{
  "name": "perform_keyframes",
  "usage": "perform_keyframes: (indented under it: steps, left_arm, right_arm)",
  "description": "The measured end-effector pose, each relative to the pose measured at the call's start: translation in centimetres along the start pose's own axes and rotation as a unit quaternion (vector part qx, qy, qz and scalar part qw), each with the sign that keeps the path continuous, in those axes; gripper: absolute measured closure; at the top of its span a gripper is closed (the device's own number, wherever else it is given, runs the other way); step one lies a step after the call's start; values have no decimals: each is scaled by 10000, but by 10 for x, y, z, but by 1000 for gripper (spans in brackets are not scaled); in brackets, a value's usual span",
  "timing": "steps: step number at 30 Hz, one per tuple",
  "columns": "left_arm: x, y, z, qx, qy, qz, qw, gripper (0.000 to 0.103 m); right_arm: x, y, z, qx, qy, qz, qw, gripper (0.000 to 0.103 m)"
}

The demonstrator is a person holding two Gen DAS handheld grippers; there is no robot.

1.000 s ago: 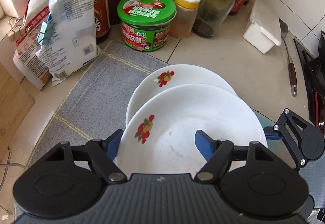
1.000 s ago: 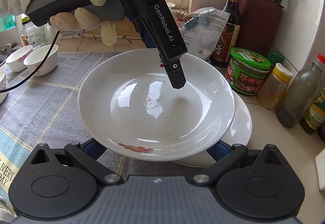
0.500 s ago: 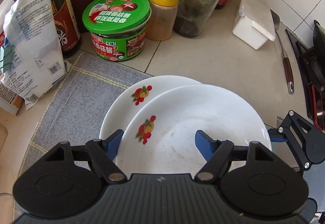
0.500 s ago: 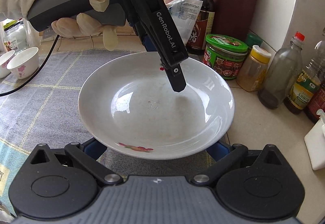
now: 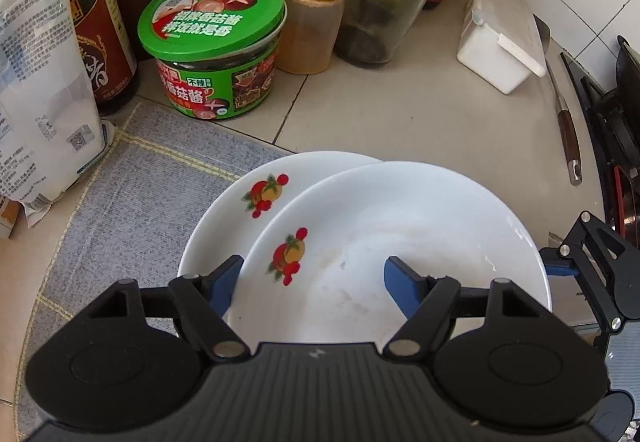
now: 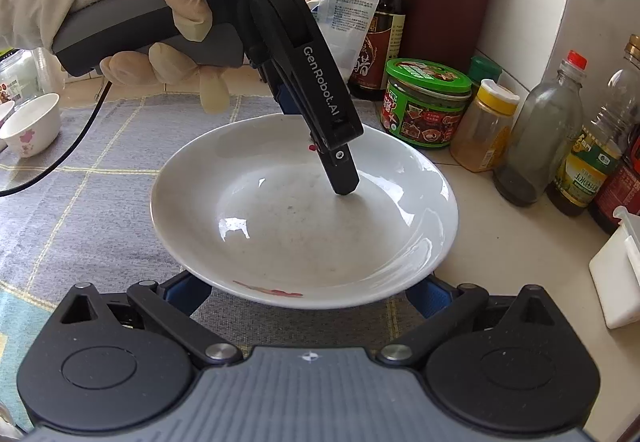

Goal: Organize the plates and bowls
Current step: 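Lower the flower plate with both tools onto the stacked plates, then open both tools and release the plate onto the stack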

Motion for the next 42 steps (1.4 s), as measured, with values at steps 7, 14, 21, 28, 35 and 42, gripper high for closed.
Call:
perform_keyframes:
  steps: [7,14,21,28,35,42]
  left_arm:
    - [-6,-5,0,-28,128,59,9999,27]
    - [-6,-6,-2,-41,60,7,10000,27]
    - [-2,-4,-3,-74,-221,-270,9994,26]
    - [-6,3,0,-24,-167,-295,9994,26]
    - [-7,11,-1,45,-169,-398,9991,25]
    - [-7,18,-2,119,-208,-476,9986,25]
  right_arm:
    - [1,-3,-2,-26,-19,3,10000,0]
    - [1,-5,-3,-38,-28,34,10000,0]
    - [0,-6,-3,-43,31,28,10000,0]
    - [-1,-8,-4,-57,56,5,10000,0]
    - [-1,-8,-4,-49,51,-19,10000,0]
    - [-2,-8,-6,-49,60,-12,10000,0]
Point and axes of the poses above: each gripper's, at about its wrist camera, not at the fingertips, and y roughly against the way its jaws point, x to its right, z to its underside, the point moved 5 cm from there along -y, roughly the way its jaws point
